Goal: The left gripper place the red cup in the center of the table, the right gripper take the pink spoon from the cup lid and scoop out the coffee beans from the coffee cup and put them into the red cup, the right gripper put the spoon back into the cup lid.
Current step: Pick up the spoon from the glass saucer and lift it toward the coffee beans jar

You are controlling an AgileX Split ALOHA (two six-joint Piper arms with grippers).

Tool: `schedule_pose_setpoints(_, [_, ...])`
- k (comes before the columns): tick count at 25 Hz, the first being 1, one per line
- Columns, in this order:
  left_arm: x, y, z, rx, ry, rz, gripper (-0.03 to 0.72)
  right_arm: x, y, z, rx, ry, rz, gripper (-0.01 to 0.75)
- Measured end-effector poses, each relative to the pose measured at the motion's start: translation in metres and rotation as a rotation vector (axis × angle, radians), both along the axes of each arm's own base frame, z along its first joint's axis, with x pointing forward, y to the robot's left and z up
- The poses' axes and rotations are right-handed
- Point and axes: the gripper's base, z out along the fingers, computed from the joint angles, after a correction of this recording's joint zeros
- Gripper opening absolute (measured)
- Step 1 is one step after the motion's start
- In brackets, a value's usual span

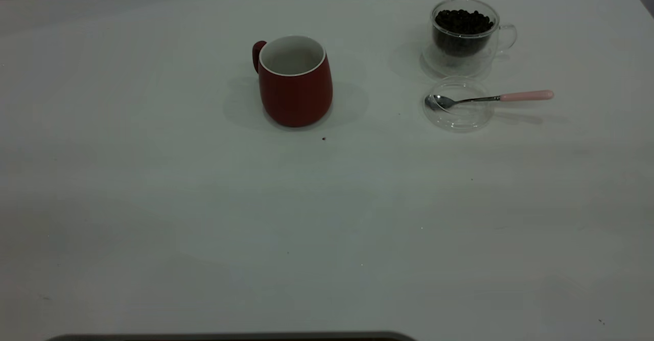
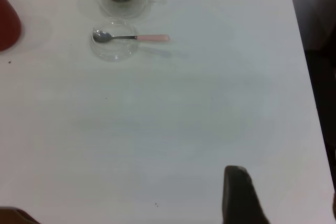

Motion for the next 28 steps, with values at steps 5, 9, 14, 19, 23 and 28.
schedule_pose_setpoints(5, [-0.013,0.002,0.000,-0.011,-0.089,0.092,0.587,0.000,0.000,0.000,0.000,0.000,0.000,0.453])
schedule_pose_setpoints(9, [-0.023,0.002,-0.001,-0.017,-0.160,0.128,0.587,0.000,0.000,0.000,0.000,0.000,0.000,0.453])
schedule_pose_setpoints(14, [-0.025,0.002,-0.002,-0.017,-0.166,0.134,0.587,0.000,0.000,0.000,0.000,0.000,0.000,0.453])
schedule_pose_setpoints(19, [-0.025,0.002,-0.002,-0.017,-0.166,0.134,0.587,0.000,0.000,0.000,0.000,0.000,0.000,0.453])
schedule_pose_setpoints(23, [-0.025,0.002,-0.002,-0.019,-0.165,0.136,0.587,0.000,0.000,0.000,0.001,0.000,0.000,0.453])
schedule_pose_setpoints(28, [-0.025,0.002,-0.002,-0.019,-0.165,0.136,0.587,0.002,0.006,0.002,0.047,-0.006,0.042,0.453])
